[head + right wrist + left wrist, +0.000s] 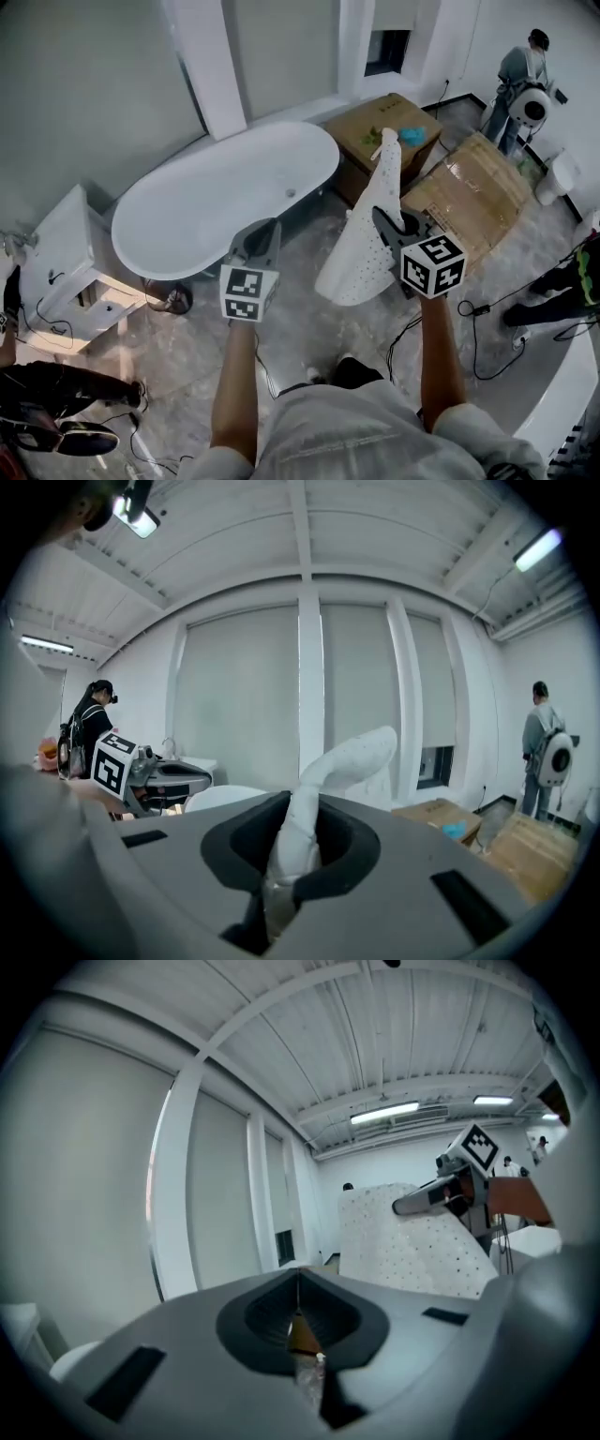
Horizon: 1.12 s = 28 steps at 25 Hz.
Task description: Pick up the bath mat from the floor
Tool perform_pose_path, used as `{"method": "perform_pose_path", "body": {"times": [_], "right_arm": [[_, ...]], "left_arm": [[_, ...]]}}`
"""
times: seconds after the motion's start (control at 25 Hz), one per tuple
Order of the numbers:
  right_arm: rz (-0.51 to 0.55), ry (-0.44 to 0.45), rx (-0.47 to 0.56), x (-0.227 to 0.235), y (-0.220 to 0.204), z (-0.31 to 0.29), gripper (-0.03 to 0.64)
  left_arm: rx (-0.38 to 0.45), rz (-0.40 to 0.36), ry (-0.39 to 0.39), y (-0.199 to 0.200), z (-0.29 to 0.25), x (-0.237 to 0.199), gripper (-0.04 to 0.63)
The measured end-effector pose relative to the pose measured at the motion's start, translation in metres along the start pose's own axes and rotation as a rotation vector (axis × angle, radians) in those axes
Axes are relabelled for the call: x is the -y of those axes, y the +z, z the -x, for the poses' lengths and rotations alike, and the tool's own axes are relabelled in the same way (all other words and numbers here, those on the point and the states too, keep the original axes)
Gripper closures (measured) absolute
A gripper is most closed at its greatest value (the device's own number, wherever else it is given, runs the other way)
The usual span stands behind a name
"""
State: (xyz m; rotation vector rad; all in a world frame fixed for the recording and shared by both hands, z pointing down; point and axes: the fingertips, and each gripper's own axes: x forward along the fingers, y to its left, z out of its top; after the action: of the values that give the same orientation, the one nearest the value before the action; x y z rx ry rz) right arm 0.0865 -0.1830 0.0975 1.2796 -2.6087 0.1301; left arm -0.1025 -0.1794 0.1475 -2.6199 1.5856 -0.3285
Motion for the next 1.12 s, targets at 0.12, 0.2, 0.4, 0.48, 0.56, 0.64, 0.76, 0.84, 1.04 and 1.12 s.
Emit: {"method": "perform_pose_path", "body": {"times": [0.12,0.2,0.4,0.48,0.56,0.64,0.76,0.84,1.04,1.12], "right_arm": [[0.053,-0.003,0.077,-0.015,0.033,0.020,0.578],[0.077,-0.005,0.108,-0.021,0.047,0.032,0.578],[0.122,-0.002,0.150,-0.038,0.070,0.052,0.577],[0.132,0.010,0.160,-0.042,0.073,0.061,0.577],[0.135,0.024,0.166,-0.042,0.075,0.072,0.577],[0.137,0.033,0.172,-0.043,0.077,0.082,0.577],[0.146,0.035,0.187,-0.046,0.081,0.095,0.577],[0.156,0.036,0.193,-0.049,0.083,0.104,0.577],[0.163,0.029,0.183,-0.056,0.075,0.114,0.577],[0.156,0.022,0.176,-0.059,0.072,0.113,0.577]], "left_arm": [[0.028,-0.035,0.031,0.034,0.022,-0.007,0.578],[0.056,-0.067,0.026,0.060,0.034,-0.003,0.578],[0.142,-0.111,0.015,0.100,0.066,0.007,0.578],[0.174,-0.128,0.015,0.110,0.076,0.016,0.578],[0.194,-0.136,0.018,0.118,0.082,0.026,0.578],[0.206,-0.136,0.023,0.123,0.087,0.035,0.578],[0.200,-0.139,0.025,0.124,0.091,0.043,0.578],[0.186,-0.138,0.018,0.120,0.092,0.050,0.578],[0.160,-0.116,0.001,0.102,0.095,0.059,0.578],[0.144,-0.112,0.001,0.095,0.098,0.056,0.578]]}}
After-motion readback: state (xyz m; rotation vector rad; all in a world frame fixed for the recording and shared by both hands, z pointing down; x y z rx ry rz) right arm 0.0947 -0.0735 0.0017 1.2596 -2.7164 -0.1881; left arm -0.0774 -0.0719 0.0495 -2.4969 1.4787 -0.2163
